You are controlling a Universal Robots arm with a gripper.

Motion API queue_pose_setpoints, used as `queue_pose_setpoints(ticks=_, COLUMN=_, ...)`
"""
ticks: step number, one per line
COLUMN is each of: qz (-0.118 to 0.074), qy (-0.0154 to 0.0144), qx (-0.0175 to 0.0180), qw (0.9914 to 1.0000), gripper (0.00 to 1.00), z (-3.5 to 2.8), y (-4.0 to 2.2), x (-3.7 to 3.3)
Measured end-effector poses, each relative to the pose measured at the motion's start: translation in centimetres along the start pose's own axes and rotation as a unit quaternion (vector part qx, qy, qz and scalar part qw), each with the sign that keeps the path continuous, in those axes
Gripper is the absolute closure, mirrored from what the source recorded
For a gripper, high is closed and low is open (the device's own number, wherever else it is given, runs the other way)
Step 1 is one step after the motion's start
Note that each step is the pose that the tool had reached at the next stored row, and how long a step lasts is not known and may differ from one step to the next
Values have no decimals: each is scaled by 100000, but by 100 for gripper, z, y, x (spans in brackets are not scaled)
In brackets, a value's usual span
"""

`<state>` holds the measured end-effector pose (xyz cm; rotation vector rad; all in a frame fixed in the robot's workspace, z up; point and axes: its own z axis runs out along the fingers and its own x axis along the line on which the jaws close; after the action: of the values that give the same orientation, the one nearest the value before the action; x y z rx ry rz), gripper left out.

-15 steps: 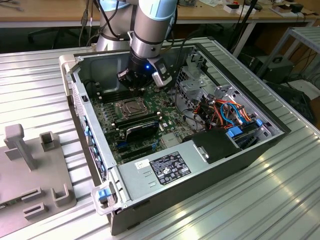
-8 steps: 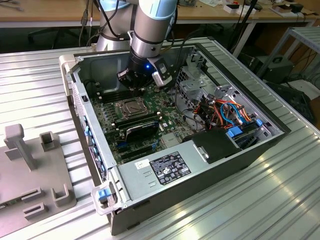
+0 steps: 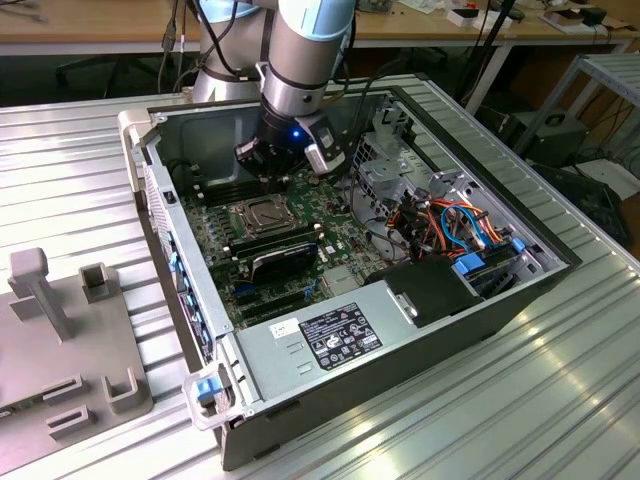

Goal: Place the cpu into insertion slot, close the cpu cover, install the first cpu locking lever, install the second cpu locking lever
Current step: 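Install the second cpu locking lever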

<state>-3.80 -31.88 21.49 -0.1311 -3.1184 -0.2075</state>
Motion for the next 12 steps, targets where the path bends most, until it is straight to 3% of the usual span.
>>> queue_pose_setpoints(ticks=12, qz=-12, qy=3, qx=0, qw=100000, gripper=89, z=-4, y=-29, x=-11)
